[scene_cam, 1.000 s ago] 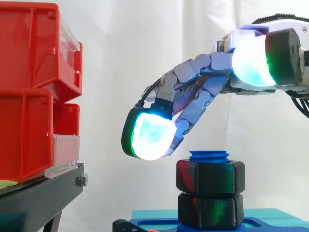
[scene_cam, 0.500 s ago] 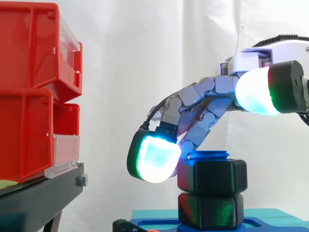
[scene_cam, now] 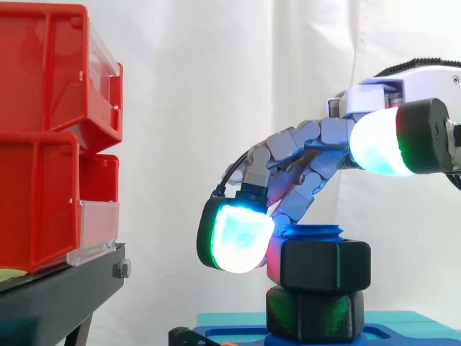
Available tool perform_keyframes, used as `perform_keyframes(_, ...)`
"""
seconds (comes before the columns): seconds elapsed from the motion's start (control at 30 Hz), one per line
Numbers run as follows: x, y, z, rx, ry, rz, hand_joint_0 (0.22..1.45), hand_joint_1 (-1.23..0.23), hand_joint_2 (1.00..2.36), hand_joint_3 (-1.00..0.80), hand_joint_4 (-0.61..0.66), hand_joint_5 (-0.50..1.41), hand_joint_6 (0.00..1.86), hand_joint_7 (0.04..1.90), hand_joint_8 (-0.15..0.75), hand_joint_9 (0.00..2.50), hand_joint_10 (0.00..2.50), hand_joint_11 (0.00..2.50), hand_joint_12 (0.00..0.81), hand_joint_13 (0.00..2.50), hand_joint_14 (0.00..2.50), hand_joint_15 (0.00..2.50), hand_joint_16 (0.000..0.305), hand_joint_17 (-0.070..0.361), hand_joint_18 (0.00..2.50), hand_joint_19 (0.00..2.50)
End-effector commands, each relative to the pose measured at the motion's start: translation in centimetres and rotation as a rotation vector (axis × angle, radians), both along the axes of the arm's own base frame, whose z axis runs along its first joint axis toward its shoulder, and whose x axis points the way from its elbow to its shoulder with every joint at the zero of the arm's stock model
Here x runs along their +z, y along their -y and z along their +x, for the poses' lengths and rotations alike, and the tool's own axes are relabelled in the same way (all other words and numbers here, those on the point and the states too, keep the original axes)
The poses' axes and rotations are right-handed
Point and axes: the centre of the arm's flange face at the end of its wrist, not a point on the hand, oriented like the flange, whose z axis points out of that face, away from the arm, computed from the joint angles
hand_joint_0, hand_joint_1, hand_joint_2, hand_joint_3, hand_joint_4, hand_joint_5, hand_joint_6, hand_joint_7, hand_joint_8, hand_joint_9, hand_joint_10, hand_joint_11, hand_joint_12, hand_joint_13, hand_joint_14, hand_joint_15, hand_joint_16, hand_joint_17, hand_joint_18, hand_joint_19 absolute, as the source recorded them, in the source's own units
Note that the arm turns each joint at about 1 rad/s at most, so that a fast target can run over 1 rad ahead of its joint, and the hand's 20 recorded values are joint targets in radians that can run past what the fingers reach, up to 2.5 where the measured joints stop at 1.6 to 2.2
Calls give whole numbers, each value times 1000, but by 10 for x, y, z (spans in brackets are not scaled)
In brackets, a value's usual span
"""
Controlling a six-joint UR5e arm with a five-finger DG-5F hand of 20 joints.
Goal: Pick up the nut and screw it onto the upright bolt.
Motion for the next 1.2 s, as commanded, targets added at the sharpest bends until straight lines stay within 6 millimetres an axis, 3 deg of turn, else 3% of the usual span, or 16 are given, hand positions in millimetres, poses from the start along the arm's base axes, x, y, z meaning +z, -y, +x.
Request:
perform_keyframes(0.0, -1, 2, 0, -1, -2, -1, 483, -11, 1000, -500, 265, -50, 504, 1029, 276, 821, 0, 0, 298, 487, 0, 0, 32, 72, 156, 0)
perform_keyframes(0.5, -1, 19, -4, -7, -8, -7, 508, -122, 1000, -500, 213, 43, 500, 1419, 295, 1043, 0, 0, 261, 631, 0, 0, 25, 56, 284, 0)
perform_keyframes(0.9, 0, 30, -5, -1, 0, -7, 516, -179, 1000, -500, 126, 71, 613, 1243, 218, 1383, 0, 0, 184, 888, 0, 0, 13, 30, 577, 0)
perform_keyframes(1.07, 1, 35, -5, -4, 6, -5, 507, -180, 1000, -500, 126, 73, 595, 1283, 228, 1387, 0, 0, 187, 900, 0, 0, 14, 31, 588, 0)
perform_keyframes(1.17, 2, 36, -5, -2, 10, -5, 497, -163, 1000, -500, 180, 67, 500, 1424, 266, 1324, 0, 0, 215, 836, 0, 0, 18, 40, 514, 0)
